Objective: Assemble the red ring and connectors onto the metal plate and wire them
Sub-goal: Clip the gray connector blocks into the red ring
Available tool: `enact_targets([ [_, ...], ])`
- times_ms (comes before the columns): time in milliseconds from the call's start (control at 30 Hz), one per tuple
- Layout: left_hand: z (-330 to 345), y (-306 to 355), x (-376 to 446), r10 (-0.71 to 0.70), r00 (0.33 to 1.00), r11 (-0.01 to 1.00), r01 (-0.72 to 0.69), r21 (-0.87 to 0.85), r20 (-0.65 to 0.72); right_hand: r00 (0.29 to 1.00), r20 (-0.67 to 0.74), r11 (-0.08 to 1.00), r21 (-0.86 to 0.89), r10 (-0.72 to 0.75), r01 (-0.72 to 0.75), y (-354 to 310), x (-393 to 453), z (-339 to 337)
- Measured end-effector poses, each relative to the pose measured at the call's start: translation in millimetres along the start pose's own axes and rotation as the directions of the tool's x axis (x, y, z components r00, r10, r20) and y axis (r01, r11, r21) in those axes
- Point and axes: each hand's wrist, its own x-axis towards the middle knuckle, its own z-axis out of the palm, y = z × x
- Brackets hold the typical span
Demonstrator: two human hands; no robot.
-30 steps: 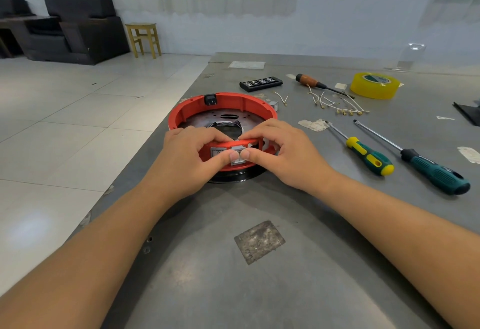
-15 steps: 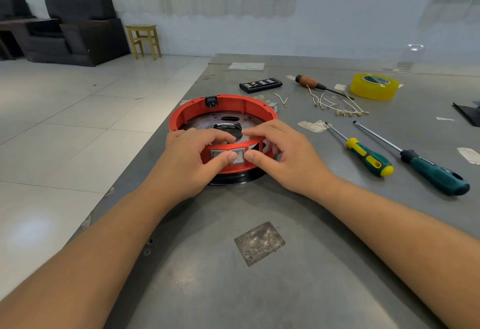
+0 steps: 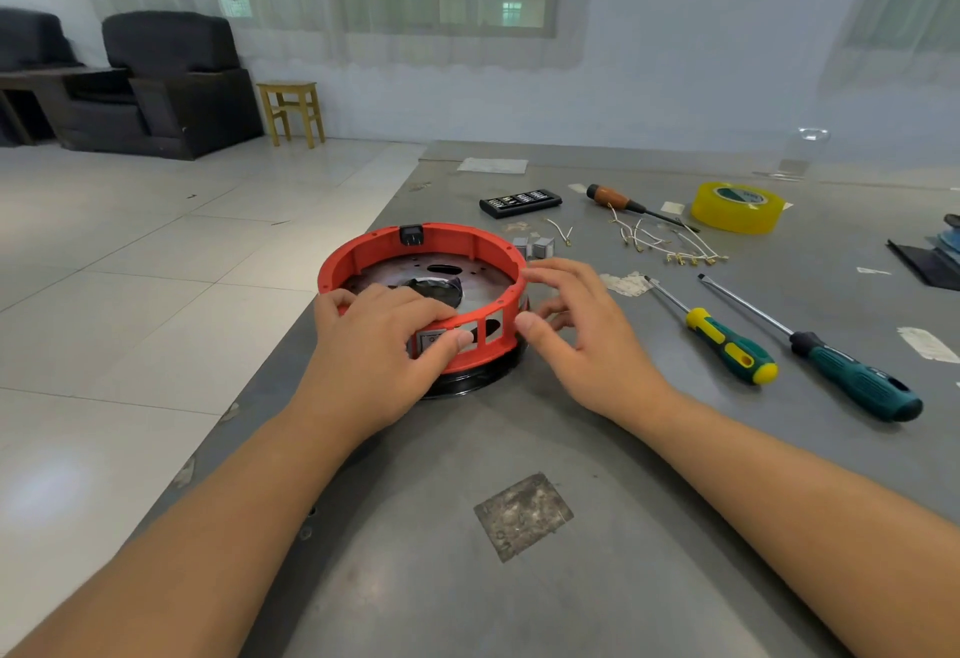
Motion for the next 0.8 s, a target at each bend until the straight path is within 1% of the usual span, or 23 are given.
enact_targets([
  [67,2,1,0,-0.024,0.999,1.0,0.023,-0.014,-0.024,0.988,-0.041,0.988,-0.038,0.148,-0.149,9,5,-2],
  [133,5,3,0,-0.039,0.998,0.999,0.038,-0.027,-0.047,0.953,-0.023,0.948,-0.101,0.302,-0.303,21,12,-3],
  [200,7,4,0,-0.048,0.998,0.999,0.047,-0.025,-0.048,0.926,0.0,0.914,-0.161,0.377,-0.372,33,25,-2],
  [267,8,3,0,-0.057,0.997,0.998,0.056,-0.017,-0.044,0.914,0.003,0.893,-0.212,0.406,-0.396,45,41,-1],
  [367,9,3,1,-0.072,0.996,0.997,0.071,-0.013,-0.05,0.888,-0.041,0.85,-0.271,0.458,-0.451,66,73,1],
  [533,13,1,-1,-0.073,0.995,0.997,0.072,-0.022,-0.061,0.824,-0.097,0.785,-0.259,0.558,-0.562,94,122,14],
  [633,15,-1,-1,-0.068,0.995,0.997,0.067,-0.027,-0.075,0.831,-0.132,0.787,-0.27,0.541,-0.555,101,138,26],
  [733,15,-1,-2,-0.063,0.994,0.998,0.061,-0.029,-0.085,0.845,-0.128,0.793,-0.296,0.519,-0.532,106,144,34],
  [800,15,-2,-3,-0.059,0.995,0.998,0.057,-0.029,-0.085,0.839,-0.129,0.784,-0.306,0.528,-0.54,109,144,35],
])
